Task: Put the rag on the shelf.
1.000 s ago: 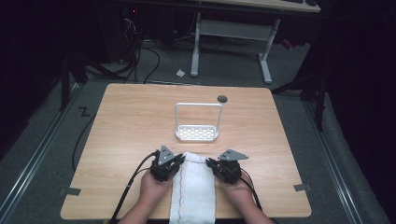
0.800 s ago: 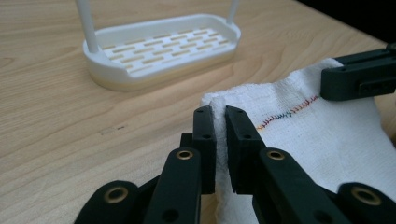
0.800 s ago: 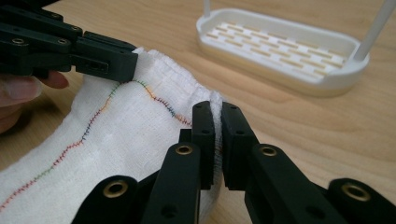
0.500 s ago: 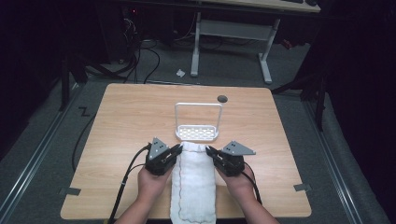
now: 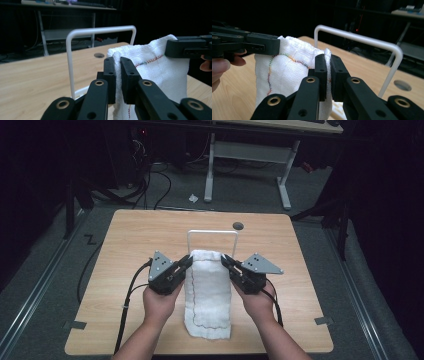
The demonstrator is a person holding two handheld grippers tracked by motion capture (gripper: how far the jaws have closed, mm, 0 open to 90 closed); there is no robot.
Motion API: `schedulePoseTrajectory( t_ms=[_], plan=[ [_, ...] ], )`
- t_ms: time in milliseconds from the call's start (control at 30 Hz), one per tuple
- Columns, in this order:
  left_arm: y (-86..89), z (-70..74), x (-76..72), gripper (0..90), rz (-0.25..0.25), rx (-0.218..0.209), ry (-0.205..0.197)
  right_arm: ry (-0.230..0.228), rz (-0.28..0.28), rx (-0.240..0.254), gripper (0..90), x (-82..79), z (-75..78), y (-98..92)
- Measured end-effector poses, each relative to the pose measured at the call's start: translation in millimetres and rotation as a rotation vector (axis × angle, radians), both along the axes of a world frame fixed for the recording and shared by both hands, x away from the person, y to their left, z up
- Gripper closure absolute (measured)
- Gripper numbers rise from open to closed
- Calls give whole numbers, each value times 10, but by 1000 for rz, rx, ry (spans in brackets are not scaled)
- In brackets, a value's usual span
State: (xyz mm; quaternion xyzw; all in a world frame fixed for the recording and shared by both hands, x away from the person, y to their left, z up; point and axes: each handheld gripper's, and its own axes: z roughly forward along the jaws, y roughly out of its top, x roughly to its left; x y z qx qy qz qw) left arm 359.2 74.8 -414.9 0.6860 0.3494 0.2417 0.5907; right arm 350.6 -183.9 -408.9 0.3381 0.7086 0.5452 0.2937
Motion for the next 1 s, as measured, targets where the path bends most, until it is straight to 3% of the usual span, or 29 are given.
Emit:
schedulePoseTrajectory(
  t_ms=[300, 500, 600, 733, 833, 1000],
  plan=[
    [-10, 332, -95, 838, -15, -14, -103, -83, -3, 27, 859, -97, 285, -46],
    [-20, 501, -57, 839, -19, -17, -132, -123, -12, 45, 859, -97, 446, -72],
    [-39, 630, 60, 839, -25, 4, -158, -138, -21, 49, 860, -30, 538, -85],
    [-32, 731, 262, 840, -20, 5, -144, -139, -25, 55, 860, 99, 642, -94],
    [-67, 814, 367, 842, 12, 30, -172, -149, -32, 56, 861, 206, 715, -73],
    [-93, 922, 559, 841, 46, 23, -183, -164, -46, 60, 860, 392, 827, -44]
  ],
)
